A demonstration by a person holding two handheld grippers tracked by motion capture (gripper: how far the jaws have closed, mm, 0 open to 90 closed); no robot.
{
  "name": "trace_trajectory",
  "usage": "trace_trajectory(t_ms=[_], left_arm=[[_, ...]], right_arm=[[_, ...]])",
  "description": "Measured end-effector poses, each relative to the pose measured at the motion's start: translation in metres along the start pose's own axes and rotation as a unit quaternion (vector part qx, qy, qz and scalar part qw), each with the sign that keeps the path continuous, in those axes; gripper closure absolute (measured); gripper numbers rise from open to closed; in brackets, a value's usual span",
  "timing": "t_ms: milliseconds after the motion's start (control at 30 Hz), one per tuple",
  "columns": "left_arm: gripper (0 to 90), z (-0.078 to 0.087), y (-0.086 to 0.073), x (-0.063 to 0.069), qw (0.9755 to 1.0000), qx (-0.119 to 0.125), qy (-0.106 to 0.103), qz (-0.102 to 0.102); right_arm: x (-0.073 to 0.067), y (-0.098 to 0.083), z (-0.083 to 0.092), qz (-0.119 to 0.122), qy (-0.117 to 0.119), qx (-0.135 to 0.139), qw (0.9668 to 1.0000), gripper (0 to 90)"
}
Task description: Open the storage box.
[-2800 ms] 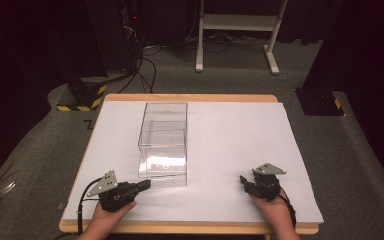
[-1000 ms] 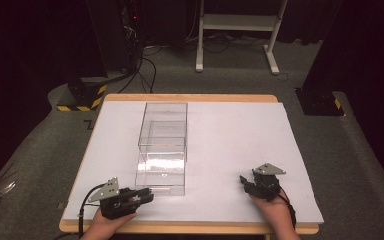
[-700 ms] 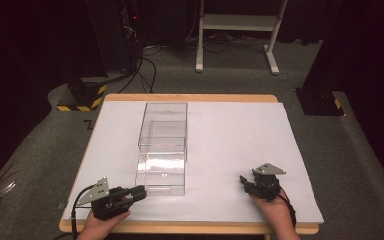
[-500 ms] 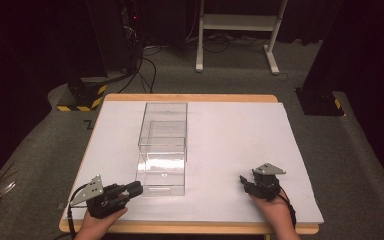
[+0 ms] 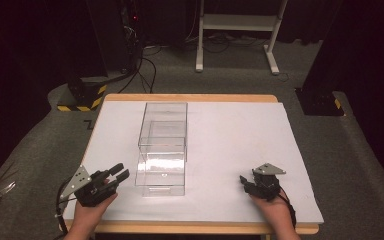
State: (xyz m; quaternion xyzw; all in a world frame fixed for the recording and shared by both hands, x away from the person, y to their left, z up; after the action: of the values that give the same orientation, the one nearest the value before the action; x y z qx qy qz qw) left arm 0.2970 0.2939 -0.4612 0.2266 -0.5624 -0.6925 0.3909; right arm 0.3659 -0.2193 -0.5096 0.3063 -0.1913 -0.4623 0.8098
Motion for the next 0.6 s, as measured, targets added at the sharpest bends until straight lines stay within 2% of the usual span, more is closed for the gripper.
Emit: trace_trajectory(t_ms=[100,167,233,267,367,400,433,500,533,567,600], left_arm=[[57.4,-0.001,-0.005,-0.014,0.9989,-0.019,0.042,0.008],[55.4,-0.001,-0.010,-0.024,0.9967,-0.034,0.074,0.004],[52.5,-0.002,-0.015,-0.033,0.9938,-0.050,0.099,0.009],[50.8,-0.003,-0.018,-0.037,0.9907,-0.064,0.120,0.003],[47.7,-0.004,-0.024,-0.047,0.9843,-0.093,0.150,0.004],[46.7,-0.005,-0.027,-0.049,0.9812,-0.104,0.163,0.003],[45.4,-0.005,-0.028,-0.051,0.9791,-0.113,0.169,-0.001],[44.5,-0.008,-0.034,-0.053,0.9732,-0.139,0.183,-0.013],[44.3,-0.011,-0.037,-0.054,0.9690,-0.159,0.189,-0.012],[43.6,-0.012,-0.037,-0.055,0.9672,-0.169,0.189,-0.008],[42.6,-0.013,-0.037,-0.055,0.9660,-0.173,0.192,-0.011]], right_arm=[[0.000,0.000,0.000,0.000,0.000,0.000,1.0000,42.3],[0.000,0.000,0.000,0.000,0.000,0.000,1.0000,42.3],[0.000,0.000,0.000,0.000,0.000,0.000,1.0000,42.3],[0.000,0.000,0.000,0.000,0.000,0.000,1.0000,42.3],[0.000,0.000,0.000,0.000,0.000,0.000,1.0000,42.3],[0.000,0.000,0.000,0.000,0.000,0.000,1.0000,42.3],[0.000,0.000,0.000,0.000,0.000,0.000,1.0000,42.3],[0.000,0.000,0.000,0.000,0.000,0.000,1.0000,42.3],[0.000,0.000,0.000,0.000,0.001,0.000,1.0000,42.4],[0.000,0.000,0.000,0.000,0.001,0.000,1.0000,42.3],[0.000,0.000,0.000,0.000,0.001,0.000,1.0000,42.3]])
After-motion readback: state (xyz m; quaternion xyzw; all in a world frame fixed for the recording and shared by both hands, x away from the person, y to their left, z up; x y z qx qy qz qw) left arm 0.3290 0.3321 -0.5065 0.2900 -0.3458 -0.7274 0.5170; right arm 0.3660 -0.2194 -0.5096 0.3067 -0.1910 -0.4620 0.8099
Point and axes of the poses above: each handheld gripper's, and its own axes: z roughly backward along the jaws, y roughly out of its top, x roughly to its right, the point moved 1 cm from there along -z, roughly forward along the jaws, and after that the axes turned 5 degrees about -x, right-handed, at the moved point
